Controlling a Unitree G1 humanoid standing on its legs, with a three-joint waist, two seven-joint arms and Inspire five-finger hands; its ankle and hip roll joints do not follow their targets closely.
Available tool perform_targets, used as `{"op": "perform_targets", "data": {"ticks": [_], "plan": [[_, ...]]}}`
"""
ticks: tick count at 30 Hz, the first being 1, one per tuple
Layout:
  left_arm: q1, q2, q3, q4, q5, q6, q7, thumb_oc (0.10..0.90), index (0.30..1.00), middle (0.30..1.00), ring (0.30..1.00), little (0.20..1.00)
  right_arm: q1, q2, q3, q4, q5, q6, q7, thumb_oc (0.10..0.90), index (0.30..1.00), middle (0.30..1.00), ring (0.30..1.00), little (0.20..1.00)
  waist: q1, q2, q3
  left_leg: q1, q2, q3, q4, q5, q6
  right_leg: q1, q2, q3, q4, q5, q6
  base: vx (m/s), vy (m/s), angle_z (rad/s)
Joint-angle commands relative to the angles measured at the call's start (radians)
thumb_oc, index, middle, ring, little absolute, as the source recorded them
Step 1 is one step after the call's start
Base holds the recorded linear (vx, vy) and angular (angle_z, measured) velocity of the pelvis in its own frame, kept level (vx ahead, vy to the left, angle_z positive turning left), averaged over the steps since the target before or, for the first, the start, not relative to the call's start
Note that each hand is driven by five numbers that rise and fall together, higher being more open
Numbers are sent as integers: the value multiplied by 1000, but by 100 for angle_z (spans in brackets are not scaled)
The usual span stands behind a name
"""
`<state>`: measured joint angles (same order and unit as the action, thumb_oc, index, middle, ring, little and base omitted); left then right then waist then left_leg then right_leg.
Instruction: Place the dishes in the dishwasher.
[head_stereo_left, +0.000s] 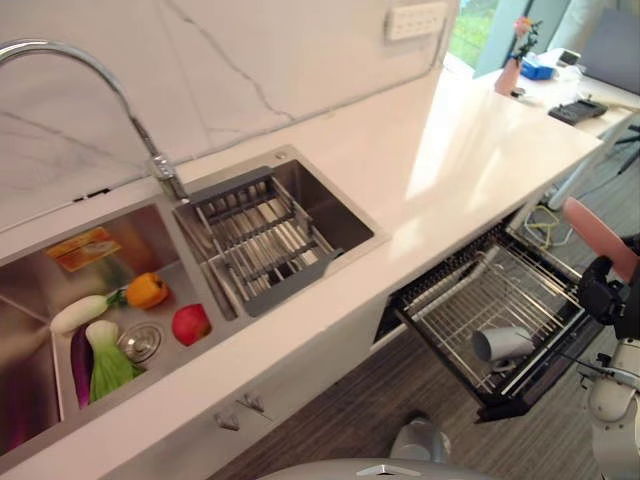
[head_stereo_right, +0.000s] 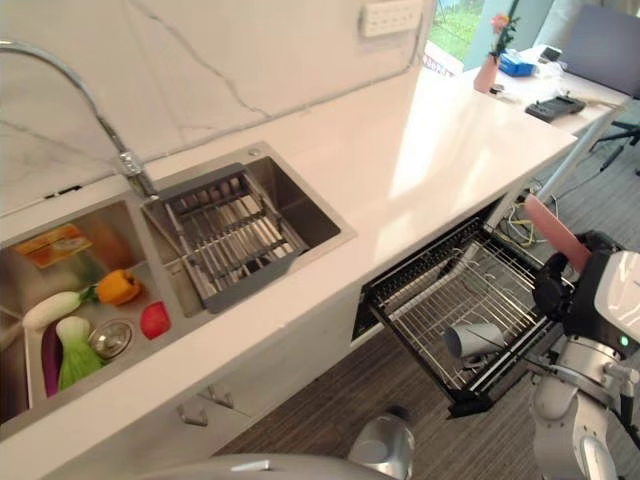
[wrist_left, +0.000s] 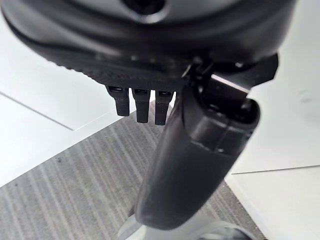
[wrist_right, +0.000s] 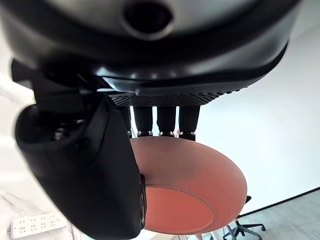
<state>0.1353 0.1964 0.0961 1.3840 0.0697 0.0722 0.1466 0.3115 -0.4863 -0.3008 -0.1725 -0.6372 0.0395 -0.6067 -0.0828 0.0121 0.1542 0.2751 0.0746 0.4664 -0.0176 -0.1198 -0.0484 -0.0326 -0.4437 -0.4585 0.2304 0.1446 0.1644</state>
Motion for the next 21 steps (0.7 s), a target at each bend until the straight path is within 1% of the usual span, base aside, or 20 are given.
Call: {"op": "perform_targets", "data": {"ticks": [1, 2, 3, 4, 5, 6, 7, 8, 9, 11, 12, 13, 14, 17, 21], "plan": [[-41, -12, -11, -3, 34, -14, -13, 800, 900, 900, 900, 900, -123, -144, -14, -137, -155, -30, 31, 400, 300, 300, 300, 300, 62, -25, -72, -141, -51, -109, 6, -43, 53, 89, -20, 100, -17, -134, 62, -56, -212, -65], [-40, -9, -12, -2, 34, -15, -14, 800, 900, 900, 900, 900, -122, -142, -14, -136, -156, -30, 32, 400, 300, 300, 300, 300, 62, -26, -72, -138, -49, -110, 7, -44, 50, 98, -17, 95, -26, -134, 61, -29, -381, -23], [-63, -5, 0, -4, 11, -20, -19, 800, 900, 900, 900, 900, -145, -175, 39, -130, -173, -25, 54, 400, 300, 300, 300, 300, 100, -60, -96, -151, -32, -93, 19, -30, 20, 141, 6, 66, -144, -124, 85, -16, -295, -3], [-64, -4, 2, -3, 11, -20, -19, 800, 900, 900, 900, 900, -148, -176, 42, -127, -173, -25, 54, 400, 300, 300, 300, 300, 98, -60, -96, -152, -29, -94, 20, -30, 18, 148, 12, 62, -157, -117, 84, -16, -416, 6], [-69, 6, 14, 1, 0, -21, -23, 800, 900, 900, 900, 900, -161, -185, 81, -122, -176, -36, 82, 400, 300, 300, 300, 300, 112, -73, -105, -154, -16, -86, 27, -23, 7, 155, 31, 58, -204, -109, 87, 16, -404, -30], [-83, 25, 38, 8, -17, -24, -28, 800, 900, 900, 900, 900, -176, -235, 145, -117, -177, -62, 137, 400, 300, 300, 300, 300, 133, -81, -121, -159, 21, -78, 27, -2, -18, 171, 80, 59, -265, -120, 83, 13, -408, -31], [-82, 26, 40, 8, -17, -24, -28, 800, 900, 900, 900, 900, -180, -236, 150, -113, -177, -63, 137, 400, 300, 300, 300, 300, 131, -79, -122, -159, 24, -77, 26, 0, -21, 172, 85, 59, -269, -119, 80, 24, -385, -42], [-85, 33, 49, 11, -22, -24, -31, 800, 900, 900, 900, 900, -184, -260, 177, -110, -170, -78, 167, 400, 300, 300, 300, 300, 135, -79, -129, -159, 44, -76, 23, 14, -33, 183, 110, 55, -291, -127, 72, 35, -336, -15], [-92, 38, 50, 12, -26, -24, -35, 800, 900, 900, 900, 900, -187, -307, 232, -100, -161, -113, 214, 400, 300, 300, 300, 300, 145, -77, -126, -166, 79, -84, 17, 46, -56, 194, 149, 40, -304, -149, 51, 32, -403, -14], [-100, 37, 33, 12, -20, -26, -41, 800, 900, 900, 900, 900, -194, -342, 277, -78, -146, -140, 254, 400, 300, 300, 300, 300, 147, -68, -123, -175, 110, -94, 9, 79, -76, 202, 184, 21, -311, -175, 32, 2, -279, 4], [-100, 36, 34, 12, -20, -26, -41, 800, 900, 900, 900, 900, -198, -343, 279, -74, -145, -141, 253, 400, 300, 300, 300, 300, 144, -66, -123, -176, 113, -96, 8, 81, -78, 203, 187, 19, -311, -176, 30, -9, -191, 15], [-101, 32, 19, 9, -13, -28, -46, 800, 900, 900, 900, 900, -210, -361, 309, -52, -128, -156, 271, 400, 300, 300, 300, 300, 144, -61, -120, -180, 129, -101, 2, 98, -89, 208, 206, 10, -314, -190, 21, 1, -208, 17], [-103, 25, -17, -5, 0, -33, -55, 800, 900, 900, 900, 900, -221, -385, 348, -18, -114, -173, 295, 400, 300, 300, 300, 300, 147, -51, -115, -187, 146, -114, -6, 116, -98, 214, 228, 1, -317, -208, 9, -2, -240, 23], [-95, 7, -75, -34, 5, -47, -67, 800, 900, 900, 900, 900, -260, -425, 414, 81, -123, -177, 306, 400, 300, 300, 300, 300, 143, -25, -106, -187, 157, -137, -24, 135, -105, 227, 247, -22, -318, -224, -5, 14, -95, 30], [-76, -4, -126, -58, -5, -57, -76, 800, 900, 900, 900, 900, -300, -442, 463, 203, -159, -153, 305, 400, 300, 300, 300, 300, 145, -2, -106, -180, 149, -155, -48, 141, -104, 238, 250, -35, -318, -230, -9, 33, 8, 37]]}}
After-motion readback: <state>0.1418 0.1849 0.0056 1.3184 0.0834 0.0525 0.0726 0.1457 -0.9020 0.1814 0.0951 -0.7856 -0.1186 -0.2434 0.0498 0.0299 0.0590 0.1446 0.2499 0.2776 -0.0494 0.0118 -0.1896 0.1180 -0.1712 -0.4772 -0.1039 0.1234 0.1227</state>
